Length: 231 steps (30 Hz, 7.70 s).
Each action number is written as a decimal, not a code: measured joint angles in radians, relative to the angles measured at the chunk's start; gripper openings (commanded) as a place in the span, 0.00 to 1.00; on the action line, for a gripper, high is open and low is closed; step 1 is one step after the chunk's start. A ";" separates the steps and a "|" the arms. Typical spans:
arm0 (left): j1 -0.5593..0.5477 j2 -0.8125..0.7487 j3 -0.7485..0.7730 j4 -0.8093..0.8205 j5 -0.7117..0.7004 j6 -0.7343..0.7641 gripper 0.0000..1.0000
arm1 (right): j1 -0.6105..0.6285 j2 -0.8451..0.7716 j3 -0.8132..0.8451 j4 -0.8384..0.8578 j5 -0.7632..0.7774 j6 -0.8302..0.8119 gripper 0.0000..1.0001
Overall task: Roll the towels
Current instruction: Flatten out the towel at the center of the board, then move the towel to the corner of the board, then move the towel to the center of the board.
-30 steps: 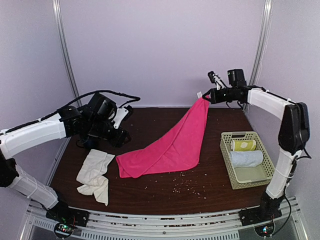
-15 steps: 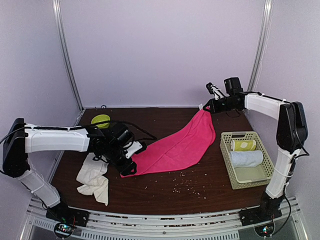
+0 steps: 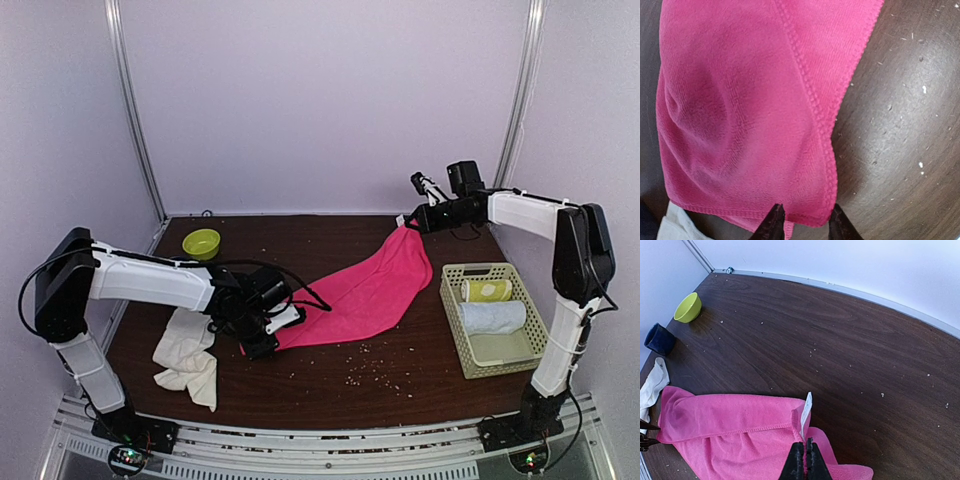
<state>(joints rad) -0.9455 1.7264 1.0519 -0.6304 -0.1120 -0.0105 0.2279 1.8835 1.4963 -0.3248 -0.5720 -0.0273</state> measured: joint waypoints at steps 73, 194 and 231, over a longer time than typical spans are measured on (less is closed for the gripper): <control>0.237 -0.684 0.153 -0.035 -0.333 -0.078 0.00 | -0.193 -0.693 -0.360 -0.148 -0.230 -0.127 0.00; 0.497 -0.024 -0.095 0.048 0.267 -0.485 0.19 | 0.051 0.036 -0.039 -0.427 0.417 -0.390 0.31; 0.499 -0.073 -0.152 0.030 0.205 -0.448 0.11 | 0.171 0.068 -0.166 -0.576 0.534 -0.553 0.15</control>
<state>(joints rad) -0.4465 1.6531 0.8997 -0.6003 0.0933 -0.4587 0.3988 1.9518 1.3300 -0.9009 -0.0376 -0.5804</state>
